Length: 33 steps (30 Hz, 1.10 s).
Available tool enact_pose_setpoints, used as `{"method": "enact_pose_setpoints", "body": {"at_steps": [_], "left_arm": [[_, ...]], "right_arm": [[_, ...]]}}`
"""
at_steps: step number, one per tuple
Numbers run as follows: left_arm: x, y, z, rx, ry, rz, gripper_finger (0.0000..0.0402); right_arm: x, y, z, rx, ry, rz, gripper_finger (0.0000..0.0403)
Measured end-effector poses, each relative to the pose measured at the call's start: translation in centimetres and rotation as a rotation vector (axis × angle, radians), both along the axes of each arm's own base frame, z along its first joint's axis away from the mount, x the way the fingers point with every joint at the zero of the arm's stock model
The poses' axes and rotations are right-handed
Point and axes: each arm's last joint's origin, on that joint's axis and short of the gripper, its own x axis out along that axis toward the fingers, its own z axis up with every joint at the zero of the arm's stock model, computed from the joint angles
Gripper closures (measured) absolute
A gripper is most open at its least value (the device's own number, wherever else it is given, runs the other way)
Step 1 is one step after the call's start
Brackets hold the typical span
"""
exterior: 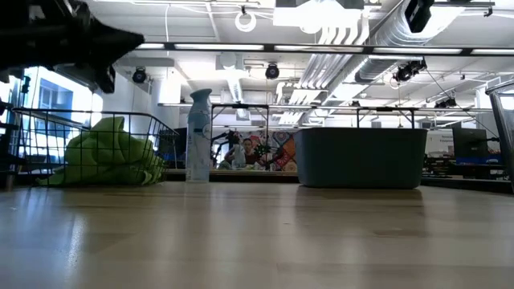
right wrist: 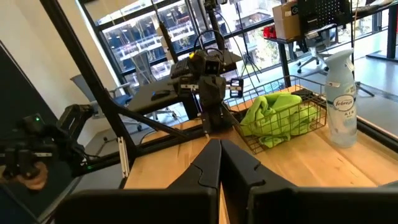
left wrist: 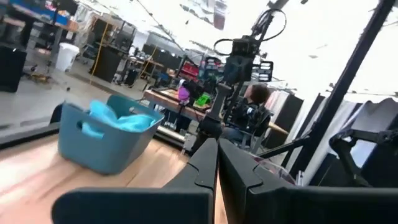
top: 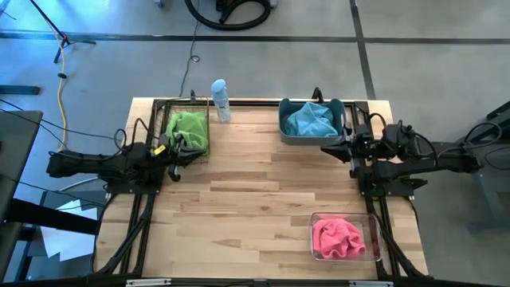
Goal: Sort microfiber towel by color & place in baskets
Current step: Return to Home Position
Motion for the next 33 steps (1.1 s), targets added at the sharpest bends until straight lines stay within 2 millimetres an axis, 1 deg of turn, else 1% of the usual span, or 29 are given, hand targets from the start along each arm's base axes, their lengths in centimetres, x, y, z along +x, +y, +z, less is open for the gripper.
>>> {"method": "enact_pose_setpoints", "body": {"at_steps": [2, 5, 11, 16, 22, 29, 33], "left_arm": [[0.0, 0.1, -0.8, -0.023, 0.041, 0.014, 0.0401], [0.1, 0.1, -1.3, -0.026, 0.091, 0.02, 0.0401], [0.1, 0.1, -1.4, -0.052, 0.097, 0.013, 0.0401], [0.1, 0.1, -1.9, -0.099, 0.146, 0.006, 0.0401], [0.1, 0.0, -2.1, -0.068, 0.178, 0.007, 0.0401], [0.1, 0.0, -2.2, -0.068, 0.181, 0.007, 0.0401], [0.1, 0.0, -2.2, -0.068, 0.181, 0.007, 0.0401]], "right_arm": [[-0.1, 0.0, -0.3, 0.0, 0.001, 0.001, 0.0403], [-0.2, 0.0, -0.7, 0.0, -0.002, 0.002, 0.0403], [-0.5, 0.1, -1.4, -0.001, -0.003, 0.021, 0.0403], [-1.1, 0.1, -2.7, -0.002, -0.01, 0.034, 0.0403], [-2.2, 0.1, -4.2, -0.009, -0.063, 0.051, 0.0403], [-3.3, 0.2, -5.0, -0.067, -0.114, 0.06, 0.0403], [-3.7, 0.2, -5.6, -0.087, -0.125, 0.077, 0.0403]]}}
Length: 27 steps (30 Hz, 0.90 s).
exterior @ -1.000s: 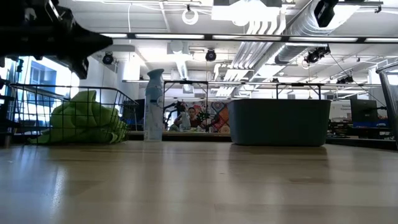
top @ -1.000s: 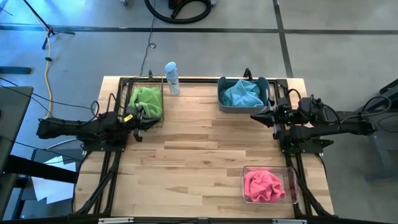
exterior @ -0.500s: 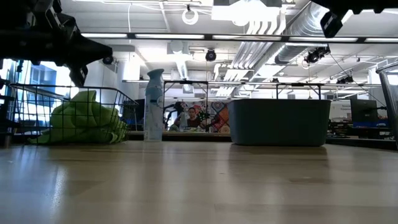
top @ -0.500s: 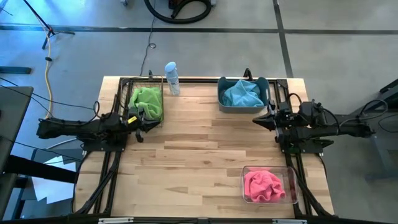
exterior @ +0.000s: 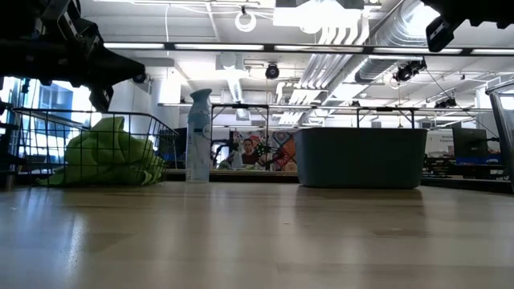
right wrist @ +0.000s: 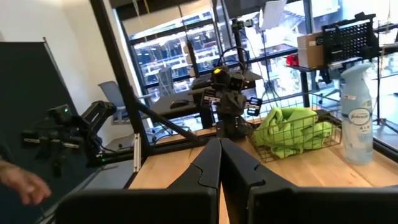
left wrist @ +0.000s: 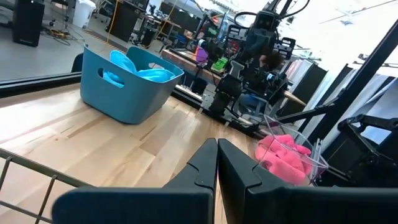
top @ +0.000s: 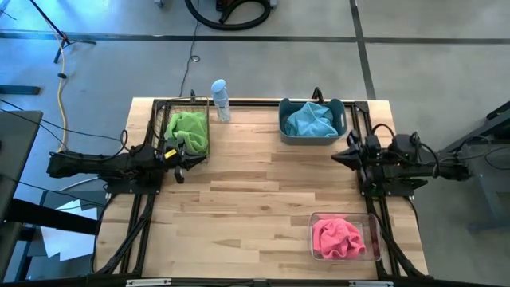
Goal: Sort microfiber towel by color & place in baskets
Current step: Return to Home Position
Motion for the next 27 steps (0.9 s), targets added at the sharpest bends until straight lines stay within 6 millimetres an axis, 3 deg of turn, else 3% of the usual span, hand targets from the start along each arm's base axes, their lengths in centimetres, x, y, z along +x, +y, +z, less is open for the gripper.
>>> {"method": "enact_pose_setpoints", "body": {"at_steps": [6, 19, 27], "left_arm": [[0.0, 0.0, 0.0, 0.0, 0.0, 0.0, 0.0401], [0.0, 0.0, 0.0, 0.001, 0.0, 0.0, 0.0401], [0.0, 0.0, 0.0, 0.001, -0.001, 0.0, 0.0401]], "right_arm": [[-0.1, 0.1, -1.1, -0.027, -0.004, 0.03, 0.0403], [0.5, 0.2, -5.9, 0.015, -0.163, 0.081, 0.0403], [0.9, 0.2, -7.6, 0.008, -0.139, 0.076, 0.0403]]}}
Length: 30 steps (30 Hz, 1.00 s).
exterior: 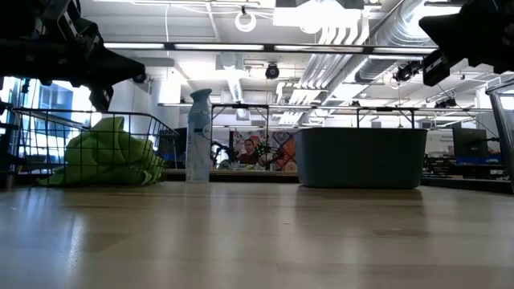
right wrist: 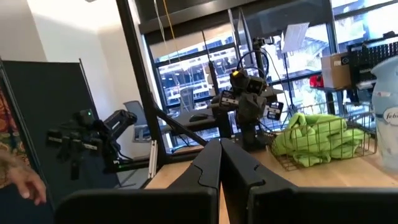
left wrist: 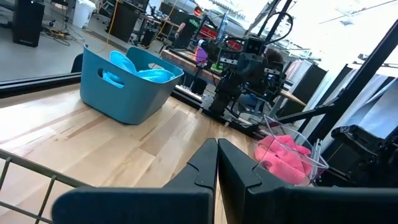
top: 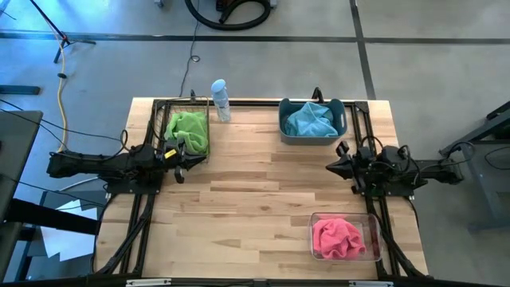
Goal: Sort microfiber towel by color & place in baskets
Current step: Return to Home Position
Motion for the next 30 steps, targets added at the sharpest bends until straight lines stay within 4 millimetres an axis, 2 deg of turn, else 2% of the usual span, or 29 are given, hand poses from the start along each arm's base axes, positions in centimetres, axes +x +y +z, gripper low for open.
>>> {"method": "enact_pose_setpoints", "body": {"at_steps": [5, 12, 30], "left_arm": [[0.0, 0.0, 0.0, 0.0, 0.001, 0.0, 0.0401], [0.0, 0.0, 0.0, 0.0, 0.001, 0.0, 0.0401], [-0.3, -0.1, 0.4, 0.001, -0.043, -0.006, 0.0401]], "right_arm": [[0.0, -0.1, -0.2, -0.01, 0.016, -0.021, 0.0403], [0.3, -0.1, -2.0, 0.16, 0.229, 0.002, 0.0403], [0.3, -0.1, -2.0, 0.166, 0.231, -0.001, 0.0403]]}}
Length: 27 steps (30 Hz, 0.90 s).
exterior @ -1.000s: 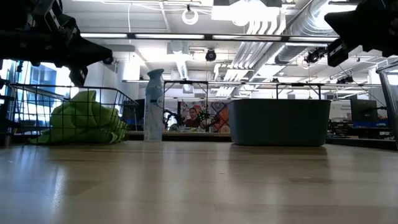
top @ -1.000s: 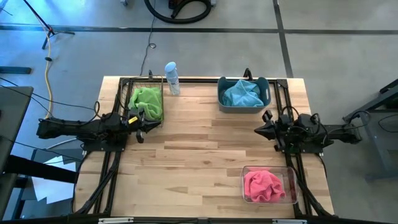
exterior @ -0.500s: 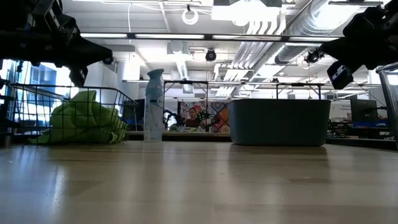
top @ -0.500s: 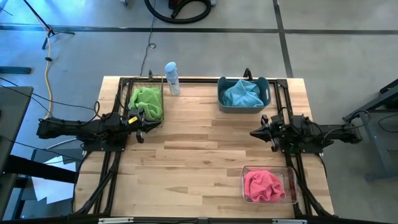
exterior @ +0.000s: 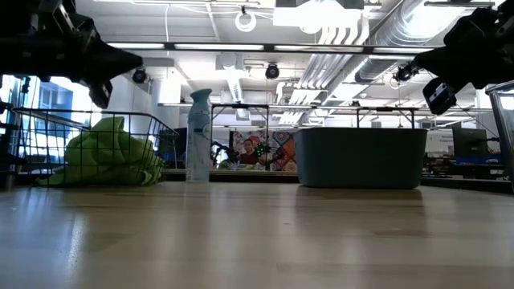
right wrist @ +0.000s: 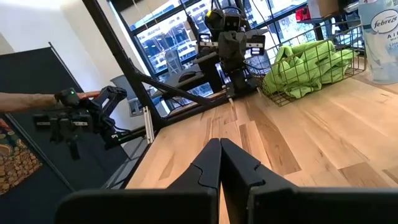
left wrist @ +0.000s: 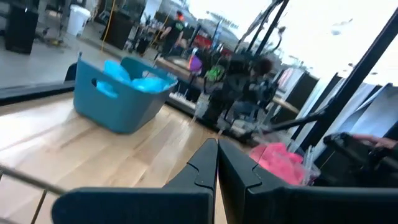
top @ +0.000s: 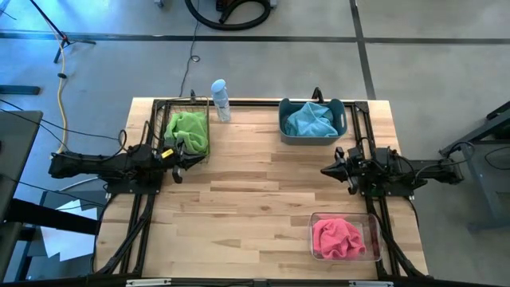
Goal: Sort microfiber towel by color & place in baskets
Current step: Return to Home Position
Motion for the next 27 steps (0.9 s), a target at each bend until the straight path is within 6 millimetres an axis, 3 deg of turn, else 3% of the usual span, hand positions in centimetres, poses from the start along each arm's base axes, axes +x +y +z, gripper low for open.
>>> {"method": "enact_pose_setpoints", "body": {"at_steps": [10, 27], "left_arm": [[-1.7, 0.0, 1.9, 0.006, -0.218, 0.004, 0.0401], [-1.6, 0.0, 1.5, 0.005, -0.18, 0.002, 0.0401]], "right_arm": [[0.0, 0.0, 0.0, 0.0, -0.001, 0.0, 0.0402], [0.0, 0.0, 0.0, 0.0, 0.006, 0.001, 0.0402]]}}
